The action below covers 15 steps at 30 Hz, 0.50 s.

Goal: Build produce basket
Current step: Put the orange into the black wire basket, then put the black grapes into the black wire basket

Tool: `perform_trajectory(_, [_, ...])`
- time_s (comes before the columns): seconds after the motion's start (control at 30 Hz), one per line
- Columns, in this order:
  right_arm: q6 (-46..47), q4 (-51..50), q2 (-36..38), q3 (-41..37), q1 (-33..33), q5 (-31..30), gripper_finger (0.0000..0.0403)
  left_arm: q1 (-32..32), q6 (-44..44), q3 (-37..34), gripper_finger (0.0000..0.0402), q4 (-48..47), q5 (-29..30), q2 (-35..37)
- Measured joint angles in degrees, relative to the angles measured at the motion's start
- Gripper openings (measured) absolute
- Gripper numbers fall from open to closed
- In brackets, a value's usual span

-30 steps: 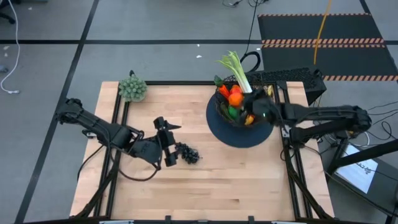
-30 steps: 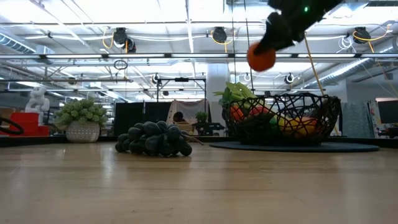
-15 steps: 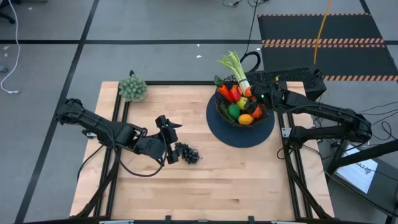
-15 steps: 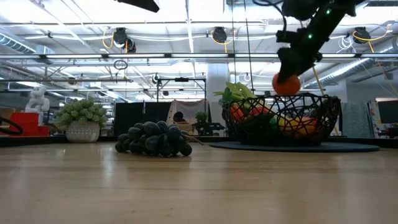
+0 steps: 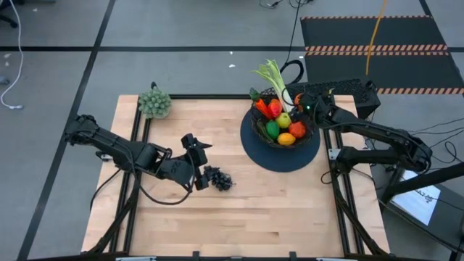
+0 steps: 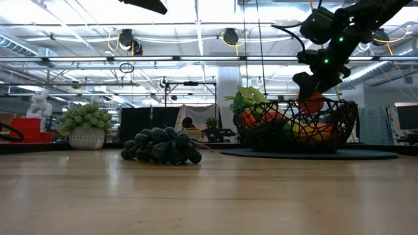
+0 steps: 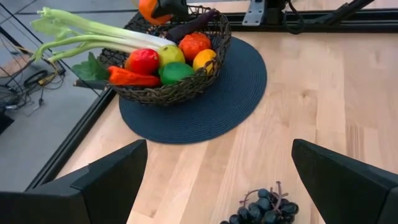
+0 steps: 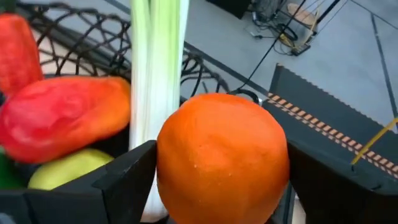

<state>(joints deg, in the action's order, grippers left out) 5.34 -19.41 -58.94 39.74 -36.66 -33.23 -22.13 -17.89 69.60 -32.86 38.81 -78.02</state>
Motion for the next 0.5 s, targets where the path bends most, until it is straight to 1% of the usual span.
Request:
perform_trajectory(0.13, [-0.5,1.8,0.3,0.0,-0.4,0.2,0.036,0.0,0.0,0.0,0.0399,-0.1,-0.2,0.0])
perform_trajectory(0.33, [0.0,2.1,3.9,0.0,2.3,0.7,0.0369,-0.1,0.1,0.0,0.0399,-0.1,-6.0,0.0])
perform_trajectory(0.4, [1.8,1.7,6.4,0.0,4.2,4.7,0.0367,-0.1,0.1,0.0,0.0399,0.0,-7.3,-0.4])
perform_trajectory(0.5, [4.6,2.2,10.4,0.0,8.4,17.4,0.036,-0.3,0.8,-0.1,0.0399,-0.6,-7.9,-0.8])
